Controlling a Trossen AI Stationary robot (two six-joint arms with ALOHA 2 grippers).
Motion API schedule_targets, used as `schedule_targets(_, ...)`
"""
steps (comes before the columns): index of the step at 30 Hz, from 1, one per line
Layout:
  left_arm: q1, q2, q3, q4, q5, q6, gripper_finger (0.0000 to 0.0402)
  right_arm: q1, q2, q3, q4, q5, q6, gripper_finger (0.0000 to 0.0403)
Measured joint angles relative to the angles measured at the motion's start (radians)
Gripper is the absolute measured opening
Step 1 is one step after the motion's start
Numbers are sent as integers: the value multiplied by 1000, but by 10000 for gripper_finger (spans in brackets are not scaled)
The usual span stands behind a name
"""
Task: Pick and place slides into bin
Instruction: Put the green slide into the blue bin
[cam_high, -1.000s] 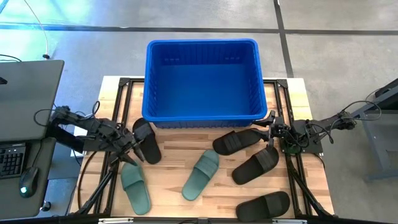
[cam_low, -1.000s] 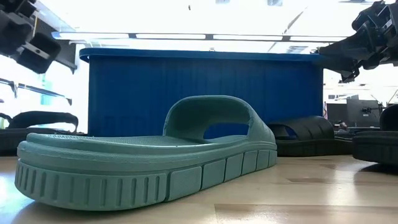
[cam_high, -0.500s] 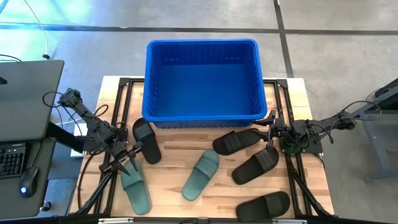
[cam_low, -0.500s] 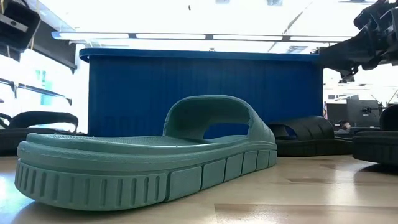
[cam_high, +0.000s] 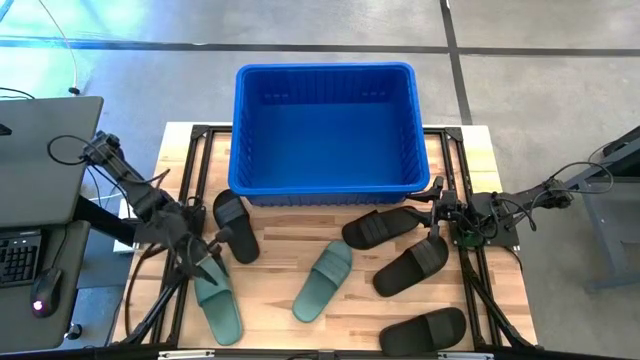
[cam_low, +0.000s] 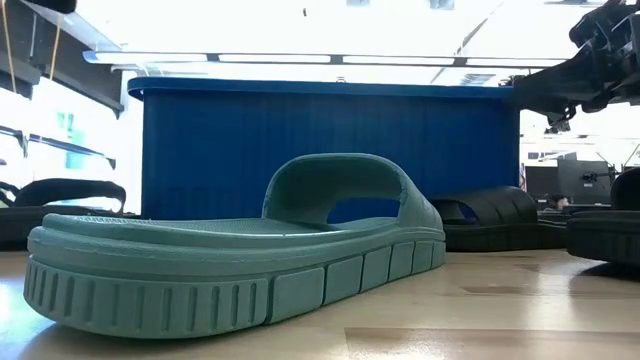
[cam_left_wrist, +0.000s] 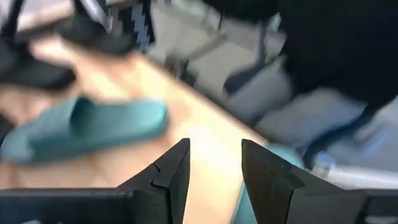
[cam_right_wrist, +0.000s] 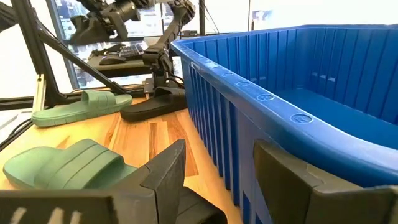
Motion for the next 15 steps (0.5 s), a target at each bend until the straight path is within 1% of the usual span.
schedule_targets(3, 0, 83, 66, -129, -49, 0, 128, 0, 0, -1, 45, 2, 183, 179)
schedule_targets(5, 0, 131, 81, -151, -64, 0, 128, 0, 0, -1, 99, -1, 228, 179)
schedule_targets(7, 0, 174, 83, -138, -69, -8, 128, 0, 0, -1, 156, -48, 224, 179)
schedule_targets(9, 0, 212, 83, -132, -79, -46, 128, 7, 4, -1, 220, -156, 206, 179)
schedule_targets(11, 0, 247, 83, -131, -82, -87, 128, 21, 29, -1, 301, -227, 161, 179)
schedule_targets(15, 0, 298, 83, -132, -82, -142, 128, 53, 119, -1, 488, -249, 39, 179)
